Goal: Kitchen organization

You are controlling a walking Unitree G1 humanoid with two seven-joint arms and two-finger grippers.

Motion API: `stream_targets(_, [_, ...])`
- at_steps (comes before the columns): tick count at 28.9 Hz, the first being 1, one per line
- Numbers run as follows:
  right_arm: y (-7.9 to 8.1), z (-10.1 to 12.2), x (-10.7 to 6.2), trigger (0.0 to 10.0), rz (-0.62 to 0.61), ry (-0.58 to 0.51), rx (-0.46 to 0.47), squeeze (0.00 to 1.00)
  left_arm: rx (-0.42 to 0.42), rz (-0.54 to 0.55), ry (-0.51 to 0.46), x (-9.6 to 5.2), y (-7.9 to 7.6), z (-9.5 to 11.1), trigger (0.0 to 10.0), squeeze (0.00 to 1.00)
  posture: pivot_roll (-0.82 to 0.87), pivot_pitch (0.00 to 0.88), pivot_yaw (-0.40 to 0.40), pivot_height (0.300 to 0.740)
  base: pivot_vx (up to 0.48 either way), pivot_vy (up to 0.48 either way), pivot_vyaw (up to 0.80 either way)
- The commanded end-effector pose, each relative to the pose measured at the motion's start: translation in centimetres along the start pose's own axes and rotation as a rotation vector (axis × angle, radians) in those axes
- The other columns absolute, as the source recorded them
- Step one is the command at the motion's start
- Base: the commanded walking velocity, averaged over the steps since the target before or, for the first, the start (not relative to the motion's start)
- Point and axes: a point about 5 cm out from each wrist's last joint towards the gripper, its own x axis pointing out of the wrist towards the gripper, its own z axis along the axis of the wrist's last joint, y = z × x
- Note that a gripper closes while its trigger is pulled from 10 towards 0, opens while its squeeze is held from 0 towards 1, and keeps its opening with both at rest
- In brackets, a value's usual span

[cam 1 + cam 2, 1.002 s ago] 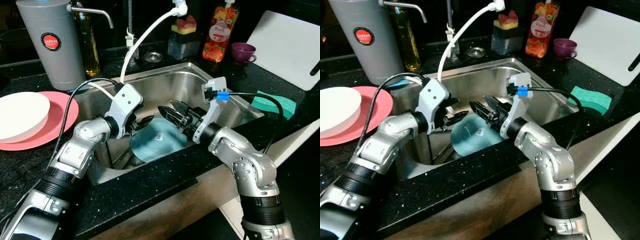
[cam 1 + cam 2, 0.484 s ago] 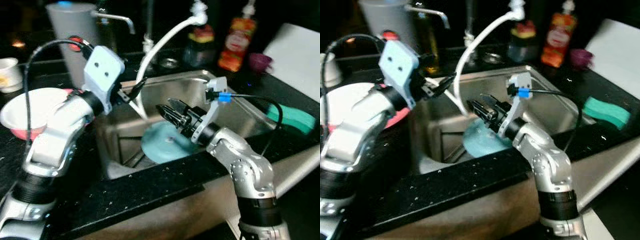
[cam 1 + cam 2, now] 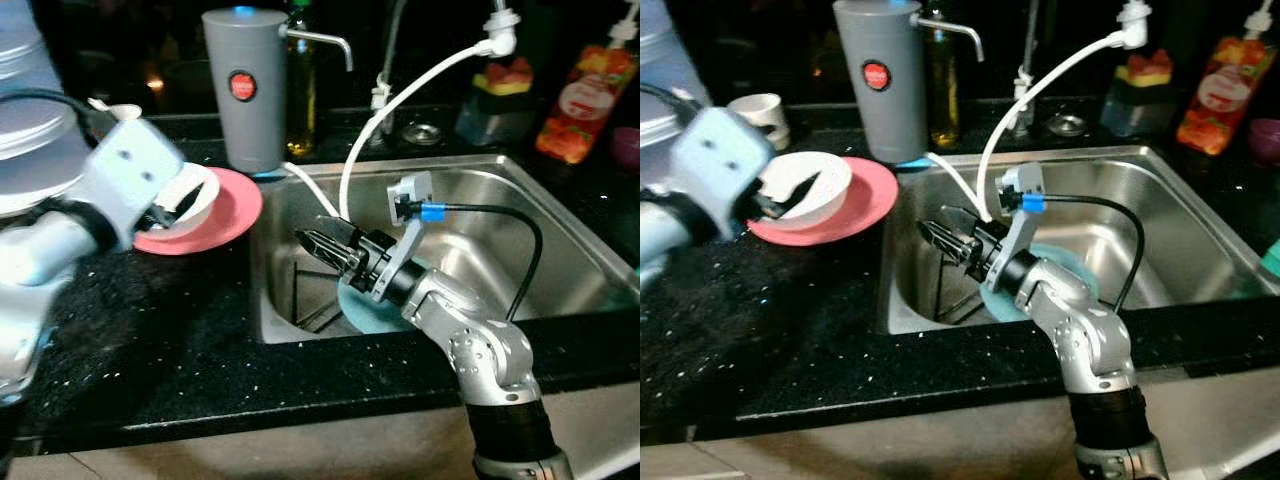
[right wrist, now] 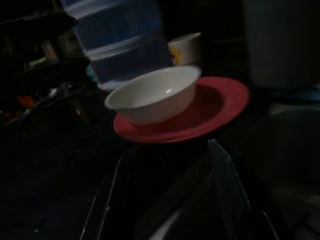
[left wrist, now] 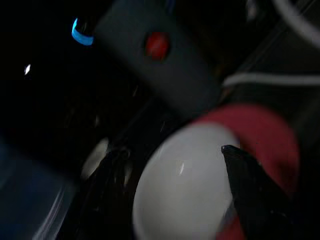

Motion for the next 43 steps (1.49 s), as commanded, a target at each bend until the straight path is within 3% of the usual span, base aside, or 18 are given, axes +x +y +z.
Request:
stream_targets(1, [0.1,-0.9,0.2,10.0,0.0,0.025,0.004,0.0,0.028,-0.003,0.014,-0.3,0.2,0.1,10.0,0.0,0.17,0.0,-0.022,0.74,0.0,0.0,0.79])
stream_targets(8, [0.3,-1.3,0.1,10.0,-0.051,-0.004,0.016,0.0,0.022,-0.022,0.1,-1.3,-0.9,-2.2,10.0,0.0,0.17,0.0,-0.013,0.74,0.0,0.0,0.52])
stream_targets(11, [0.3,-1.3,-0.1,10.0,-0.06,-0.017,0.02,0.0,-0.036,-0.036,0.063,-1.3,-1.1,-2.3,10.0,0.0,0.16,0.0,-0.011,0.74,0.0,0.0,0.0])
stream_targets(16, [0.7,-1.4,-0.3,10.0,-0.045,-0.015,0.013,0.0,-0.016,-0.059,0.003,-0.8,-0.2,-1.8,10.0,0.0,0.16,0.0,-0.01,0.74,0.0,0.0,0.0])
stream_targets(21, [1.1,-1.2,-0.6,10.0,-0.035,-0.024,0.01,0.0,-0.014,-0.173,-0.039,0.0,0.2,-1.9,10.0,0.0,0.13,0.0,-0.004,0.74,0.0,0.0,0.0])
stream_targets(26, [1.3,-0.9,-1.0,10.0,-0.036,-0.033,0.019,0.0,0.028,-0.309,0.002,0.3,-0.2,-2.8,10.0,0.0,0.11,0.0,0.002,0.74,0.0,0.0,0.0])
stream_targets(29, [1.4,-0.8,-1.5,10.0,-0.039,-0.037,0.032,0.0,0.104,-0.388,0.091,0.6,0.4,-4.4,10.0,0.0,0.1,0.0,0.002,0.74,0.0,0.0,0.0])
stream_targets(36, [1.8,-0.7,-1.9,10.0,-0.027,-0.028,0.05,0.0,0.176,-0.387,0.065,2.1,1.8,-4.3,10.0,0.0,0.07,0.0,0.009,0.74,0.0,0.0,0.0])
stream_targets(41, [2.0,-0.6,-2.0,10.0,-0.028,-0.025,0.05,0.0,0.171,-0.427,0.049,2.7,1.6,-4.2,10.0,0.0,0.06,0.0,0.013,0.74,0.0,0.0,0.0])
stream_targets(42, [2.1,-0.6,-2.1,10.0,-0.03,-0.024,0.05,0.0,0.175,-0.451,0.058,2.8,1.4,-4.5,5.8,0.0,0.06,0.0,0.016,0.74,0.0,0.0,0.0])
stream_targets(43, [2.1,-0.6,-2.1,10.0,-0.03,-0.024,0.05,0.0,0.175,-0.451,0.058,2.8,1.4,-4.5,5.8,0.0,0.06,0.0,0.016,0.74,0.0,0.0,0.0])
